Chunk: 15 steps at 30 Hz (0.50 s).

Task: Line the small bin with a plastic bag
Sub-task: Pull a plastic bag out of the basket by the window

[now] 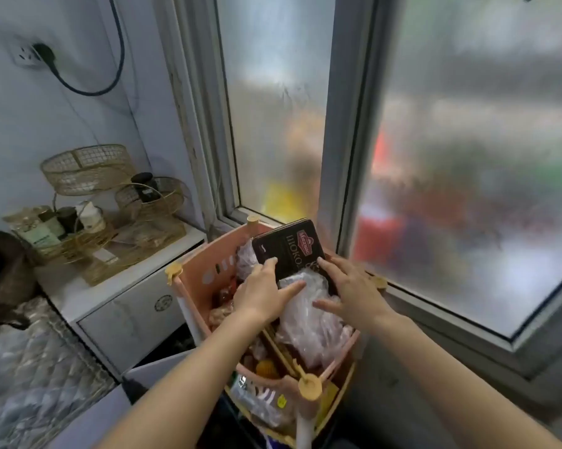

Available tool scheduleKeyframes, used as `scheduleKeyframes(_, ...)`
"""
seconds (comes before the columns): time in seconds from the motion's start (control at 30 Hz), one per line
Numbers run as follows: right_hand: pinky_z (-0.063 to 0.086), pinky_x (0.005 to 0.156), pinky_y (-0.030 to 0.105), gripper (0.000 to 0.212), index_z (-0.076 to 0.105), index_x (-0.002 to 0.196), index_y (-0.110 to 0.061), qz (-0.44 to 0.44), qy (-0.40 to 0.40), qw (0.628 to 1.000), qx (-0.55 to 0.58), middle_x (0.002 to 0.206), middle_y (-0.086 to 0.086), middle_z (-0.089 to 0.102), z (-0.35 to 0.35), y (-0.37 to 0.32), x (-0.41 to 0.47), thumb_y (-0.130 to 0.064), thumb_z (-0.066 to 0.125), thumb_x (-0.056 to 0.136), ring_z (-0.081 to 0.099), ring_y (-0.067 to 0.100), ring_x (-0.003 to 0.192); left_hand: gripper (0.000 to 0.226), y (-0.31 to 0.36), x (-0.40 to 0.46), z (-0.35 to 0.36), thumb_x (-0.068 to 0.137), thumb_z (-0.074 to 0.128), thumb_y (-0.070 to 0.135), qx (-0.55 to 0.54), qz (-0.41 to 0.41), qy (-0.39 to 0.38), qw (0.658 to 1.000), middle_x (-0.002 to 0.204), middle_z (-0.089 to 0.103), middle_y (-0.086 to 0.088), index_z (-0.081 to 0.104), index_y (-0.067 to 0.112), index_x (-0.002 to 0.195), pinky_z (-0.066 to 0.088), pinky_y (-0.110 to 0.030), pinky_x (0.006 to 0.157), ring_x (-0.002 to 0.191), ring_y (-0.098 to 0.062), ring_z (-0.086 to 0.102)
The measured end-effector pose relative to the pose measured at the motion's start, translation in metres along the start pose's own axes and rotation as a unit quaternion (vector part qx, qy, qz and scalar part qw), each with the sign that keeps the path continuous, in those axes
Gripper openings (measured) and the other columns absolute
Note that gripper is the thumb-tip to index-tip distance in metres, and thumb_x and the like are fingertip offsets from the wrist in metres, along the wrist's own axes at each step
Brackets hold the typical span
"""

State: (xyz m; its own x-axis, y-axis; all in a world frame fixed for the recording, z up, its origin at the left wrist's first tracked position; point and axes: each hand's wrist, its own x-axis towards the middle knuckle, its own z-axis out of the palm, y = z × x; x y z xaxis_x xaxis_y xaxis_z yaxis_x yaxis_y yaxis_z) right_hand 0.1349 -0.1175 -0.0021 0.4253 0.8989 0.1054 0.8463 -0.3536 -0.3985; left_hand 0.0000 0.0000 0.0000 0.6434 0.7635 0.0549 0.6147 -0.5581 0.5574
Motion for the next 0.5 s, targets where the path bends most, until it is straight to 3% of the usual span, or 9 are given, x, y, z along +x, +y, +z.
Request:
scheduleKeyframes(0.07,0.025,0.115,0.043,0.090,0.019,0.144,-0.030,-0.016,-0.033,0.999,0.021,0.153,0.001,0.026,0.001,0.010,0.014,-0.048,0.070,0.072,0.024,0.022,0.139,0.078,0.000,0.011,0.007,0.073,0.061,0.063,-0.040,-0.028,-0.012,0.999,0.131,0.057,-0.003,0.039,0.023,0.137,0.050,-0.038,0.088,0.117,-0.021,0.054)
scheduleKeyframes(0.17,0.025,0.114,0.043,0.097,0.020,0.144,-0.033,-0.036,-0.072,0.996,0.041,0.153,-0.003,0.027,0.004,0.023,0.029,-0.049,0.075,0.065,0.024,0.020,0.139,0.050,-0.007,0.018,0.016,0.072,0.070,0.052,-0.076,-0.025,-0.022,0.997,0.105,0.069,0.004,0.063,0.025,0.113,0.053,-0.029,0.077,0.094,-0.012,0.063)
scheduleKeyframes(0.3,0.025,0.113,0.043,0.093,0.029,0.141,-0.034,-0.054,-0.090,0.992,0.068,0.151,-0.004,0.030,0.007,0.029,0.038,-0.052,0.076,0.063,0.025,0.019,0.138,0.023,-0.019,0.019,0.014,0.076,0.072,0.037,-0.156,0.030,-0.041,0.986,0.088,0.066,0.014,0.070,0.027,0.096,0.040,-0.007,0.066,0.085,-0.001,0.060)
scheduleKeyframes(0.4,0.034,0.107,0.041,0.073,0.047,0.129,-0.028,-0.055,-0.091,0.989,0.103,0.142,-0.003,0.041,0.006,0.022,0.037,-0.049,0.076,0.064,0.035,0.018,0.131,0.018,-0.023,0.014,0.003,0.077,0.073,0.029,-0.197,0.074,-0.044,0.977,0.084,0.067,0.012,0.070,0.024,0.094,0.044,-0.011,0.071,0.083,-0.003,0.061)
scheduleKeyframes(0.5,0.051,0.082,0.033,0.046,0.056,0.105,-0.024,-0.051,-0.080,0.973,0.210,0.108,-0.001,0.062,-0.002,0.010,0.025,-0.040,0.077,0.068,0.060,0.016,0.099,0.016,-0.021,0.009,-0.012,0.076,0.073,0.024,-0.248,0.090,-0.031,0.964,0.086,0.068,0.004,0.071,0.022,0.092,0.052,-0.027,0.076,0.084,-0.010,0.063)
